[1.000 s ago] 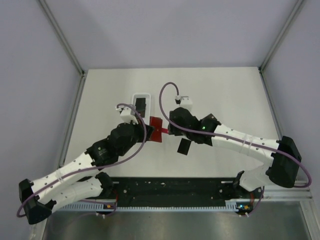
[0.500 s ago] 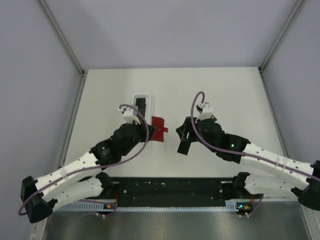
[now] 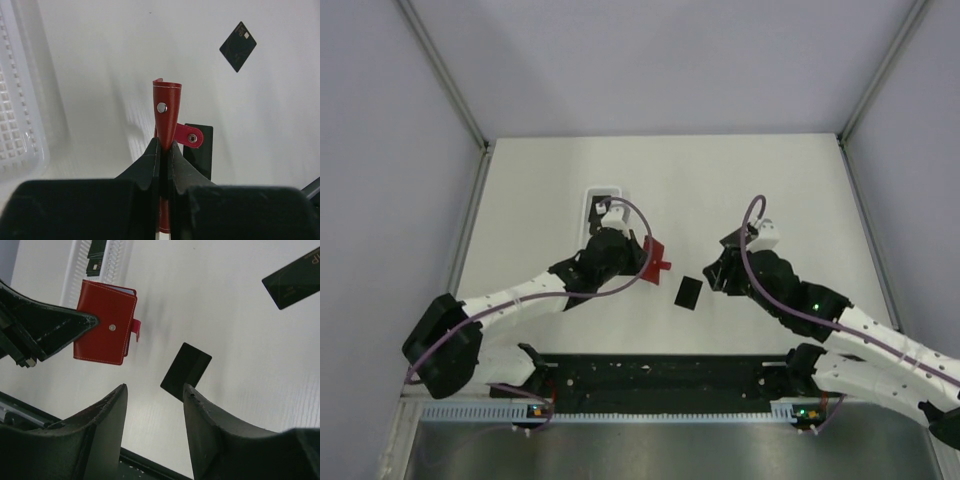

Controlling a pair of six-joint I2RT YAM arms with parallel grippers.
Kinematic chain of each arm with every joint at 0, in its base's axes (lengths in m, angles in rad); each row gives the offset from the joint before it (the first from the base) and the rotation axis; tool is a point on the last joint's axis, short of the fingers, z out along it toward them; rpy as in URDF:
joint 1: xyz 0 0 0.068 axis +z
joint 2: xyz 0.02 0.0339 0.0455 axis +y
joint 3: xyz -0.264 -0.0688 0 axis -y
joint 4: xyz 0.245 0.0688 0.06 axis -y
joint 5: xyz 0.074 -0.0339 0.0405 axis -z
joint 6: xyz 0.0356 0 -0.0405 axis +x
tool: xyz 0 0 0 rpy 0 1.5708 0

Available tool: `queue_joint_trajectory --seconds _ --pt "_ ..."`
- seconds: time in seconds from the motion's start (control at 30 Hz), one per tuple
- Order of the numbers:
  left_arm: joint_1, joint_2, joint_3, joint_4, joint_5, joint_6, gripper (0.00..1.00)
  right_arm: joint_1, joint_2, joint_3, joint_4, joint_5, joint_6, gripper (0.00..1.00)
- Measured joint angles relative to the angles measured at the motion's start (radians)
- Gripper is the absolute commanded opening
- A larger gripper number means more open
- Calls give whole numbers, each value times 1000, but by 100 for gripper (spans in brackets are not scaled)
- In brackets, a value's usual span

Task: Put the credit cards into the card holder
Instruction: Place the card holder at the center of the board.

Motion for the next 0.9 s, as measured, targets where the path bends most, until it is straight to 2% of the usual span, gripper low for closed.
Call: queue_joint_trajectory --seconds 0.17,0.37,0.47,0.63,0.67,0.7,0.9 --pt "70 107 0 96 130 11 11 -38 -28 -53 -38 -37 17 43" --pt "100 215 2 155 283 19 18 -47 2 -66 -50 -68 27 42" --pt "100 264 5 155 330 19 30 -50 23 -70 -48 -80 28 44" --pt "100 278 5 147 327 22 57 -67 74 -73 -45 -106 27 46" --pt "100 277 5 138 318 24 69 -71 90 -73 -43 -108 27 47" --pt "100 272 5 124 307 25 73 -76 108 -73 -42 -113 27 47" --pt "101 163 5 14 225 29 77 -117 245 -71 -33 -132 -2 45"
